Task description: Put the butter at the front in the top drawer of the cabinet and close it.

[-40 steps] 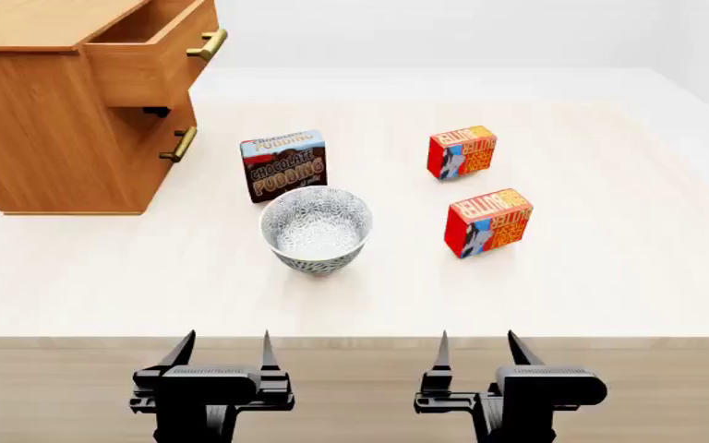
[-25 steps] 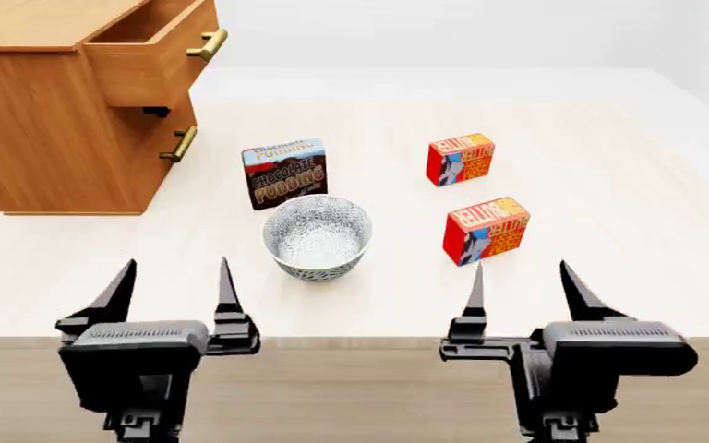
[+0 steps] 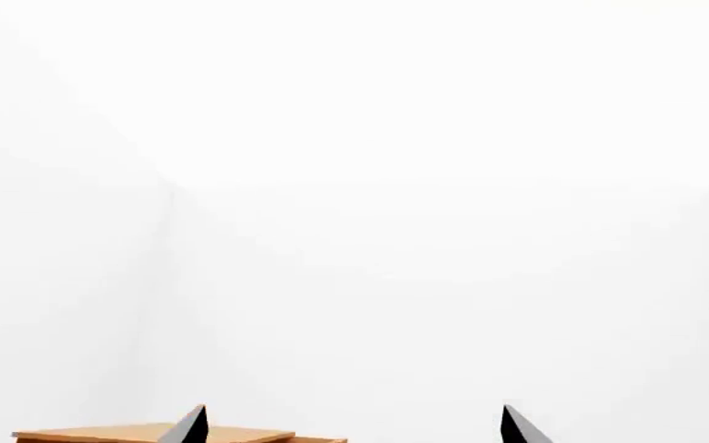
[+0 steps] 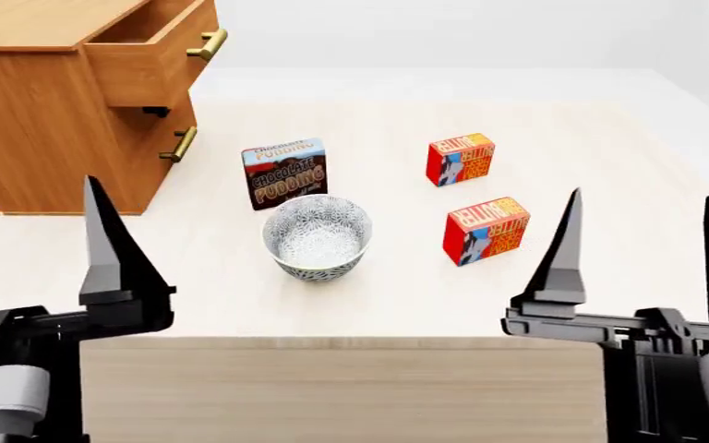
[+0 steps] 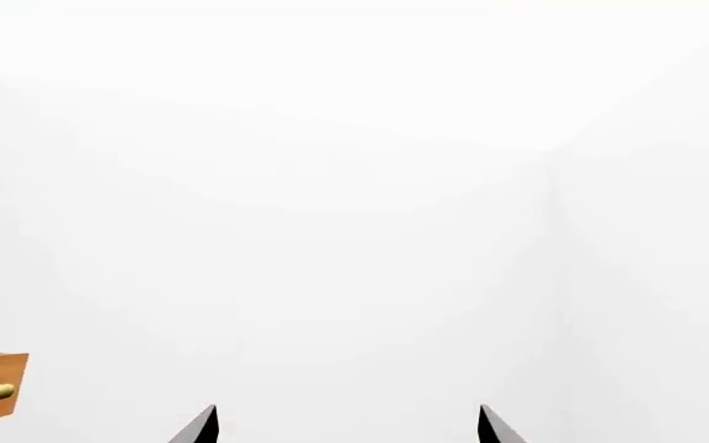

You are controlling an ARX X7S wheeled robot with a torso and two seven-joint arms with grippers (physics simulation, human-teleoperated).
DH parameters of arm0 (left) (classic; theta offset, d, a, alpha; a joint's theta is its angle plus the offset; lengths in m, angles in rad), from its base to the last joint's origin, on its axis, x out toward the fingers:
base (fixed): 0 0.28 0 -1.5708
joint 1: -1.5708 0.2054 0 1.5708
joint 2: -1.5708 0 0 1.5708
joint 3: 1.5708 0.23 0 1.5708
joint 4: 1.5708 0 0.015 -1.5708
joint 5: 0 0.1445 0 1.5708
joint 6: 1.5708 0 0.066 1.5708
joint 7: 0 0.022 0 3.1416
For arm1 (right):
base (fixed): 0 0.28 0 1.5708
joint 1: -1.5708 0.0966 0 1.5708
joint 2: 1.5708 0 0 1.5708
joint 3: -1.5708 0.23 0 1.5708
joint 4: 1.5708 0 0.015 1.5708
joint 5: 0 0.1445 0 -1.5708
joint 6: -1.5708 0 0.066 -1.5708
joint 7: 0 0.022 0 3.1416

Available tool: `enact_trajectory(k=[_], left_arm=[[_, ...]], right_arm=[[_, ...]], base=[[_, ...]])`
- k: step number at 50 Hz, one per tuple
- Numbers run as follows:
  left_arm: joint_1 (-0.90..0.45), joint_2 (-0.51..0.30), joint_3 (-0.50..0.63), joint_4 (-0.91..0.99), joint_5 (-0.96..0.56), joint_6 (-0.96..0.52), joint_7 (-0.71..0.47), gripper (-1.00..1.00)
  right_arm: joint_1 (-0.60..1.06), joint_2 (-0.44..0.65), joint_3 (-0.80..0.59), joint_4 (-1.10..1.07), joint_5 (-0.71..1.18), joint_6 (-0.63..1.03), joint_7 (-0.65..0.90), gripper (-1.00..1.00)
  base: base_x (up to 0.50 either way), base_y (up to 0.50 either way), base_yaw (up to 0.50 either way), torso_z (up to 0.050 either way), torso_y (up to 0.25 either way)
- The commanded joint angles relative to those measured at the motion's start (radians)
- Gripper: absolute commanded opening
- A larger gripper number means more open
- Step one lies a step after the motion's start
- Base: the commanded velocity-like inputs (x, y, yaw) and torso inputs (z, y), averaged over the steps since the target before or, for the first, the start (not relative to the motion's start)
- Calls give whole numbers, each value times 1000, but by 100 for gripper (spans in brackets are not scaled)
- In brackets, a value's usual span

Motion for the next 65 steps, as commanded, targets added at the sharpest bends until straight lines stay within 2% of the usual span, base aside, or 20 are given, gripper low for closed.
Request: enact_trajectory(k=[1,12,46,56,65], left_arm=[[-15,-15,11,-1,-2,31,-16,100],[-12,-28,35,2,3,37,-25,100],[-15,-63,69,-37,0,57,-51,100],[-21,-72,78,-30,-8,42,-60,100],[-27,-80,89,-32,-10,39,-63,100]], right_arm=[[12,12,3,-3,2,17,31,100],[26,18,2,2,-4,63,60,100],[25,52,-9,-10,40,65,82,100],[19,53,17,-31,89,71,88,100],[24,61,16,-37,106,81,91,100]], base=[[0,0,0,0,0],[0,336,0,0,0],[0,346,0,0,0],[4,0,0,0,0],[373,0,0,0,0]])
